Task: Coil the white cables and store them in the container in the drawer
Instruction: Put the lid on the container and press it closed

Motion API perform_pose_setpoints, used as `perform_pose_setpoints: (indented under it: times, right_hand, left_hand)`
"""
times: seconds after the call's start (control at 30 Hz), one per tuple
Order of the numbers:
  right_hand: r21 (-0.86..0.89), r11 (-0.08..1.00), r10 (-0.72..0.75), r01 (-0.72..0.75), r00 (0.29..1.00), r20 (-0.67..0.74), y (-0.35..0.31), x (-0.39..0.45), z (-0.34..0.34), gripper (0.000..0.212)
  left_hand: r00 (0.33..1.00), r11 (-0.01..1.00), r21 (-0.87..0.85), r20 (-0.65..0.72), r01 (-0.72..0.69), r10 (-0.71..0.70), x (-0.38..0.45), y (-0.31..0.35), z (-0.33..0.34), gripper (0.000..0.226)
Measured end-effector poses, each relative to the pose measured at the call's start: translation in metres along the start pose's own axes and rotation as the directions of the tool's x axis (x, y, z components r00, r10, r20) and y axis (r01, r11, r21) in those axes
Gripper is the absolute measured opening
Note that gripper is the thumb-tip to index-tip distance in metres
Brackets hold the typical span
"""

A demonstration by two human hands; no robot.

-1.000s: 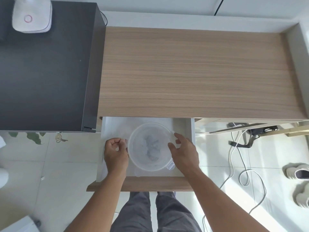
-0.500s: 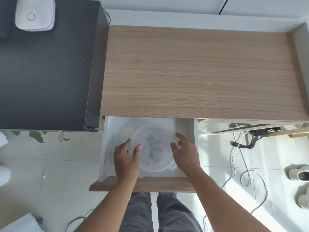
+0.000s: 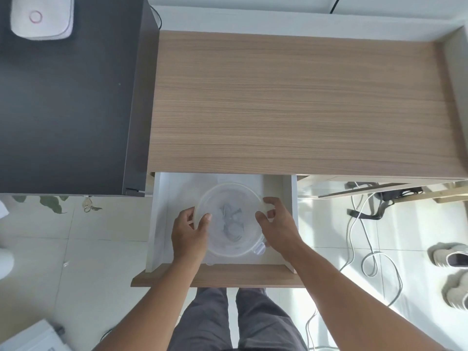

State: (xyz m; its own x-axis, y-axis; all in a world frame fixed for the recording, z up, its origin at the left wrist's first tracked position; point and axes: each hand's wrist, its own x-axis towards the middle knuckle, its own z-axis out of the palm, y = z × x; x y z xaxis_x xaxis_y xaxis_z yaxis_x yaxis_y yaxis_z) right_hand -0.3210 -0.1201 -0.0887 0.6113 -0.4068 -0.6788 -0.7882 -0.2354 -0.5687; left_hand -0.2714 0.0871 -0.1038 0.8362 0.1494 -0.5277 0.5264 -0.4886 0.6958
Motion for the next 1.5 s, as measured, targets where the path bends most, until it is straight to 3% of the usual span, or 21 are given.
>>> perform_pose_setpoints:
  times: [0.1,0.23,0.37,0.53,0.7,0.93,1.03,1.5]
  right_hand:
    - [0.009,1.0,0.008,-0.008,1.0,0.008,0.003,-0.001,-0.005,0.051]
    - [0.084,0.996,0.039,-0.037,0.999,-0.021,0.001,-0.001,-0.004,0.037]
    - [0.131,0.99,0.055,-0.05,0.998,-0.041,0.0,-0.002,-0.004,0.04]
    - [0.084,0.996,0.017,-0.017,1.0,-0.002,0.0,-0.006,-0.007,0.047]
    - [0.155,0.988,-0.009,0.003,0.999,0.037,0.001,-0.011,-0.012,0.042]
    - [0.027,0.998,-0.064,0.065,0.997,-0.036,-0.003,-0.013,-0.012,0.015]
    - [-0.054,0.997,-0.062,0.059,0.996,-0.059,-0.006,-0.015,-0.012,0.017]
    - [-0.122,0.993,-0.005,-0.006,0.996,-0.086,-0.008,-0.008,-0.006,0.018]
  left_hand:
    - [1.0,0.999,-0.035,0.015,-0.011,0.011,-0.001,0.001,-0.005,0.038]
    - [1.0,0.997,-0.071,-0.02,-0.012,0.011,-0.003,0.004,-0.006,0.042]
    - [1.0,0.995,-0.099,-0.015,-0.011,0.01,-0.006,0.007,-0.001,0.04]
    - [0.998,0.998,-0.053,0.057,-0.024,0.027,-0.004,0.004,-0.003,0.037]
    - [0.996,0.999,-0.006,0.086,-0.034,0.034,0.001,0.001,-0.007,0.035]
    - [0.991,0.997,0.02,0.112,-0.074,0.071,0.006,0.001,-0.011,0.034]
    - [0.989,0.997,0.015,0.131,-0.075,0.073,0.008,0.0,-0.013,0.033]
    - [0.991,0.997,0.046,0.124,-0.058,0.052,0.014,0.002,-0.014,0.034]
